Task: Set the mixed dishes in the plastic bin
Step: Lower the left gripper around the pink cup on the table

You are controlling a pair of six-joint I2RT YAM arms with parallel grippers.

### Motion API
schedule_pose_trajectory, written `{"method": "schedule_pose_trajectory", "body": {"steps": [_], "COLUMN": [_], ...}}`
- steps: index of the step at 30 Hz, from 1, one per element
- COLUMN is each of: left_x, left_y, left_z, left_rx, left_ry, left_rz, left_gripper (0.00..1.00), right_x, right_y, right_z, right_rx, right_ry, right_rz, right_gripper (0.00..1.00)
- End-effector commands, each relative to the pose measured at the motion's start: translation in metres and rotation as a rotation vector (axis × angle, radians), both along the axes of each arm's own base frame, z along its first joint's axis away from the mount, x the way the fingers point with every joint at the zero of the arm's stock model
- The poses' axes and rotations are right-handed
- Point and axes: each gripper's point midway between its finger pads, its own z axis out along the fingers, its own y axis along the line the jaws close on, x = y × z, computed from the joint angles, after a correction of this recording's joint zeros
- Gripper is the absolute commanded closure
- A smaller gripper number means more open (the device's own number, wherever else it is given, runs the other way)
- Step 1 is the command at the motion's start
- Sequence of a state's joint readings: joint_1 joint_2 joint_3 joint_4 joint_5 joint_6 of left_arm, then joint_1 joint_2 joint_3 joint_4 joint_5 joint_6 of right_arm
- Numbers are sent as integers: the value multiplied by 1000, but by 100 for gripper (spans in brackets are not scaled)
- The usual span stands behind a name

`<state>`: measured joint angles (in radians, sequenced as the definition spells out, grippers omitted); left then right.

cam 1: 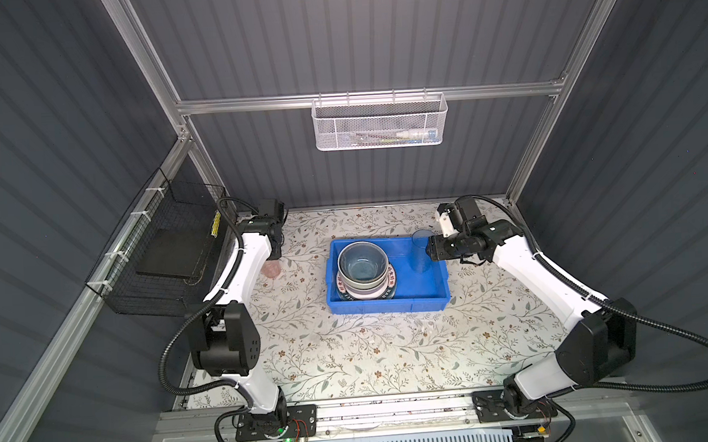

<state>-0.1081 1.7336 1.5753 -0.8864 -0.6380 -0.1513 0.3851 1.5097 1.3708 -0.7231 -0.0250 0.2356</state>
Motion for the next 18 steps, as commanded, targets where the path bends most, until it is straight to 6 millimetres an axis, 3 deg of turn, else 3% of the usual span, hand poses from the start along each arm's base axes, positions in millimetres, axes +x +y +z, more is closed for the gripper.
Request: {"method": "schedule_pose_trajectory", "body": {"steps": [1,18], "left_x": [11,23], "left_y": [6,23], "left_z": [2,-30], "left_rx": [24,-12], "left_ry": [-5,56], "left_rz": [3,52], "left_gripper": [43,46], "right_x": [-6,-17], "right_y": [2,-2], "right_z": [6,-16], "right_rx": [25,32], "right_ry": [-19,19], "right_rz": [4,-17], "right_gripper": [34,33]}}
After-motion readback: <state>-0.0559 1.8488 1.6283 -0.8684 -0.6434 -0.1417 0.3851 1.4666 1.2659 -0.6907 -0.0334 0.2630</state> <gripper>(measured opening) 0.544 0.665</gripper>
